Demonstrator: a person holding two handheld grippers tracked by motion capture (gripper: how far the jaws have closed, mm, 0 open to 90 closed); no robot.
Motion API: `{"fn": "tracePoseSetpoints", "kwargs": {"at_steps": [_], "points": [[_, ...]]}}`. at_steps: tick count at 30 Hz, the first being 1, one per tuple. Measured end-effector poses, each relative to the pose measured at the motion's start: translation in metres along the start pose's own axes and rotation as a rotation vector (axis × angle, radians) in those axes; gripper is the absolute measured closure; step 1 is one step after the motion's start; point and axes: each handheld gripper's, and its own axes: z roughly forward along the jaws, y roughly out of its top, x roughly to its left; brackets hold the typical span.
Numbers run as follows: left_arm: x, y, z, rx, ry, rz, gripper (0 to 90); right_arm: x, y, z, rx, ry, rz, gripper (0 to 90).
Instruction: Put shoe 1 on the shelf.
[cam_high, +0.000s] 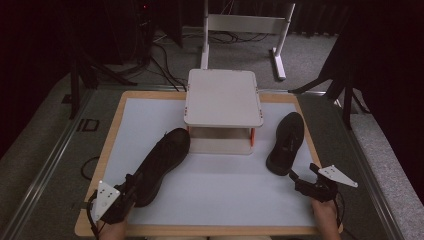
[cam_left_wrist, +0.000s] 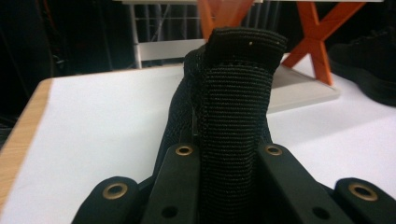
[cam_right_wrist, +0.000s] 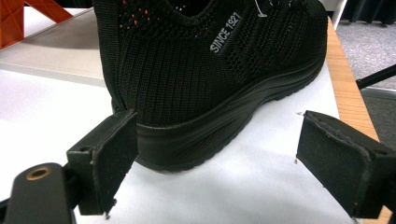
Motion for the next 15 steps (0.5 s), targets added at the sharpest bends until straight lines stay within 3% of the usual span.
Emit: {"fn": "tracePoseSetpoints", "kwargs": {"at_steps": [2, 3, 5, 12, 15], "points": [[-0.007, 0.003, 0.002, 0.005, -0.009, 0.013, 84.9, 0.000, 0.000, 0.000, -0.001, 0.001, 0.002, 12.3], [-0.012, 0.004, 0.004, 0.006, -0.011, -0.003, 84.9, 0.000, 0.000, 0.000, -0.002, -0.001, 0.003, 12.3], [-0.019, 0.006, 0.007, 0.009, -0.009, 0.009, 84.8, 0.000, 0.000, 0.000, -0.002, 0.000, 0.005, 12.3], [-0.047, 0.010, 0.024, 0.017, -0.039, -0.009, 84.8, 0.000, 0.000, 0.000, -0.001, -0.003, -0.001, 12.3], [-0.053, 0.012, 0.032, 0.021, -0.039, -0.012, 84.8, 0.000, 0.000, 0.000, -0.004, -0.002, 0.000, 12.3]]}}
